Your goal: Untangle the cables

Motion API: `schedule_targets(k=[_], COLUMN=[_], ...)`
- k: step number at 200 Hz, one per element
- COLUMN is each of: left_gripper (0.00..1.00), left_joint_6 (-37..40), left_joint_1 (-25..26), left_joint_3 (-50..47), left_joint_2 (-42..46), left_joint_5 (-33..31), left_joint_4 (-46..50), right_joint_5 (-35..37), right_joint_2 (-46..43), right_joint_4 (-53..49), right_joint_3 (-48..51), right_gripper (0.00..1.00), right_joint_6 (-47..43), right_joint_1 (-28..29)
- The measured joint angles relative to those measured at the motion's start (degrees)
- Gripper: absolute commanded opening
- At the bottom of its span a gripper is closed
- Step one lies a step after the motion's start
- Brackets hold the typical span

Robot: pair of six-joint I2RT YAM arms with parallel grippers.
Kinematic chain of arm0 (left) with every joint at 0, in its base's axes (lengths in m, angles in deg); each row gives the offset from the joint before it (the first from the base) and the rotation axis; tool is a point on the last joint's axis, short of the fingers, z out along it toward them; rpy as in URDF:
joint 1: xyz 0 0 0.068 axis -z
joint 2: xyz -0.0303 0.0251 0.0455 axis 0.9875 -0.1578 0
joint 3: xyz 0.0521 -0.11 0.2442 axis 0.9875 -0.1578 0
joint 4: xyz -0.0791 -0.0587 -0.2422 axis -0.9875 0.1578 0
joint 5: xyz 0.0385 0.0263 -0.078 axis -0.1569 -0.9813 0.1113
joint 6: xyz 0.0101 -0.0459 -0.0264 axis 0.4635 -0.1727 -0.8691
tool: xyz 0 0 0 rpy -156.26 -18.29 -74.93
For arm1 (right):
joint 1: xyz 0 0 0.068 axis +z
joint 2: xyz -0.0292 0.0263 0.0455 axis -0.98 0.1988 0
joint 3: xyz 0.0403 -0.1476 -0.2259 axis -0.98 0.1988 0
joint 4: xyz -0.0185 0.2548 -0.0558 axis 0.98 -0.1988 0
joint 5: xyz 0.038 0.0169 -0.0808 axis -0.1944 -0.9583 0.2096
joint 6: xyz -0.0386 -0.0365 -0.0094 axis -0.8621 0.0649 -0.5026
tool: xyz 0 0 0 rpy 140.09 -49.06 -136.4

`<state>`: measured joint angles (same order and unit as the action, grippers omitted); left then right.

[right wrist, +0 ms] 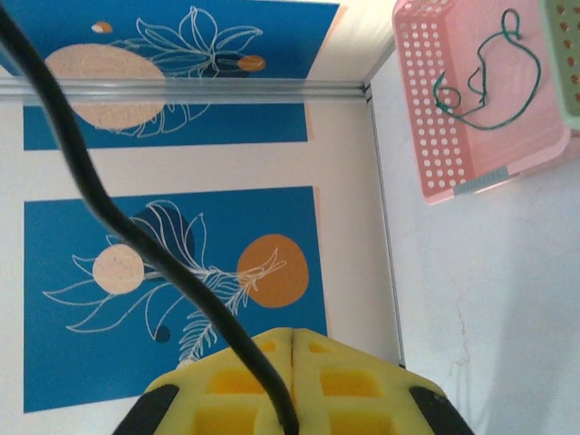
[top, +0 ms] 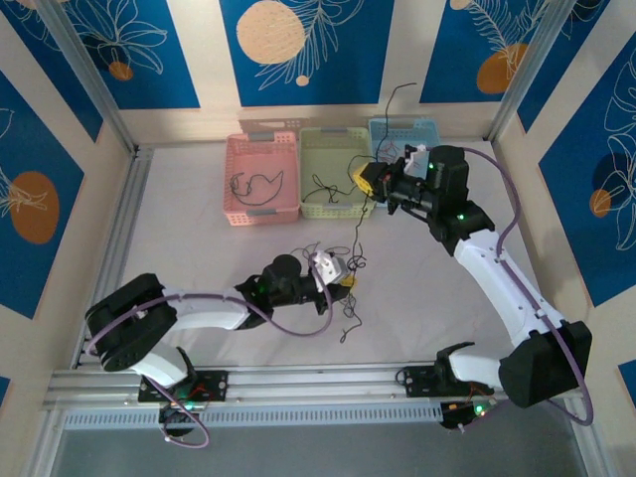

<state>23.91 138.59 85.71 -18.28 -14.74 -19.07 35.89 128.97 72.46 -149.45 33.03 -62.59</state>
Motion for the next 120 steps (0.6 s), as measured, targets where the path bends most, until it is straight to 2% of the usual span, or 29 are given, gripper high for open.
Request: schedule_targets(k=[43, 93, 120], left_gripper=[0.00, 0.00, 0.00], left_joint_6=[-0.6, -1.9, -1.4], left_joint_1=[0.0, 0.0, 0.0], left_joint_3=[-9.4, -15.0, -14.9], left_joint_2=[10.8, 32.7, 39.7], left_joint_5=[-6.8, -15.5, -18.9], left_joint_4=[3.4, 15.9, 22.4], right_joint_5=[-1.7, -3.9, -5.3], right_joint_2=[-2.4, -6.0, -6.1], right_joint_4=[-2.2, -5.9, -5.5], right_joint_3=[0.0, 3.1, 7.7], right_gripper=[0.00, 0.00, 0.00], right_joint_6=[-3.0, -8.6, -8.8], right_joint_1=[-9.8, -26.0, -28.4])
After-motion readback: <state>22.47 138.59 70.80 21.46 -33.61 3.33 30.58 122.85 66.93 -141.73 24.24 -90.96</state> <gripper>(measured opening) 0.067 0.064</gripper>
